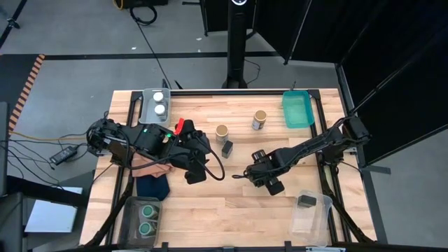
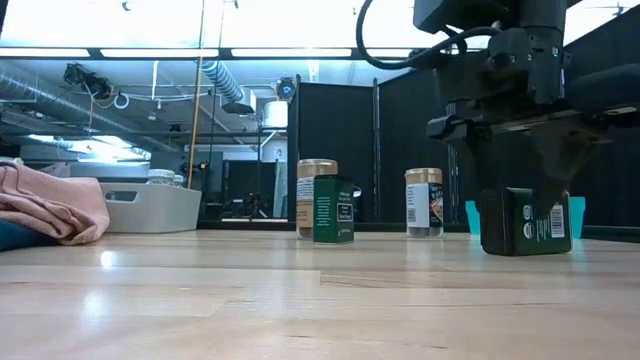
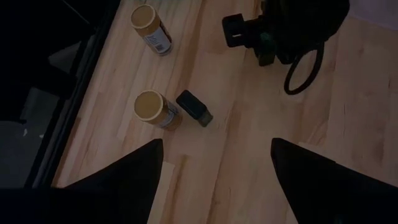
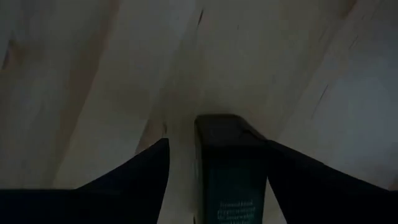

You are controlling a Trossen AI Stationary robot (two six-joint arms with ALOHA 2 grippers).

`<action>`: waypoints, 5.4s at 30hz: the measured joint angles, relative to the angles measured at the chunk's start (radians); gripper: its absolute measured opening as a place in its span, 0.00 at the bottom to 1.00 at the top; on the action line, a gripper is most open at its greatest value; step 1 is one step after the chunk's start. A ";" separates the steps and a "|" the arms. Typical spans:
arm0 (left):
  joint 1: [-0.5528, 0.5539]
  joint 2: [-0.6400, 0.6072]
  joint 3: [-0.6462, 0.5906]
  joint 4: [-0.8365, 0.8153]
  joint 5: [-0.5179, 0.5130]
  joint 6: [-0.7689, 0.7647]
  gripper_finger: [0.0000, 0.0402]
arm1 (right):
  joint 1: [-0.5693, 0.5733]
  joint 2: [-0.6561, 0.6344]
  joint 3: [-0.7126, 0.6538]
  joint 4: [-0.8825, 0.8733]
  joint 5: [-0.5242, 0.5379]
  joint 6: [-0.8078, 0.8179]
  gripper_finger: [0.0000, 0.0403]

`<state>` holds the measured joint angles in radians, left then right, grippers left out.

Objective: Sort spices by type
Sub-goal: Put bottom black spice can into the transparent bin

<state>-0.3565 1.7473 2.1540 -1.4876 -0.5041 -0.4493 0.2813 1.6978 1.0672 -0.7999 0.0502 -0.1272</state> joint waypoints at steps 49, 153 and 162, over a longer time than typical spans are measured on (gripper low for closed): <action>0.000 0.000 0.000 0.002 -0.032 -0.001 0.75 | -0.008 -0.239 -0.033 0.328 0.261 0.313 0.36; 0.015 0.098 0.000 0.006 -0.065 0.063 0.75 | 0.007 -0.303 0.079 0.010 0.200 0.291 0.54; -0.092 -0.066 0.001 -0.083 -0.284 -0.105 0.75 | -0.030 -0.167 0.074 0.063 0.163 0.261 0.55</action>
<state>-0.4484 1.6817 2.1547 -1.5709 -0.7885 -0.5538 0.2511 1.5309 1.1416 -0.7369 0.2127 0.1342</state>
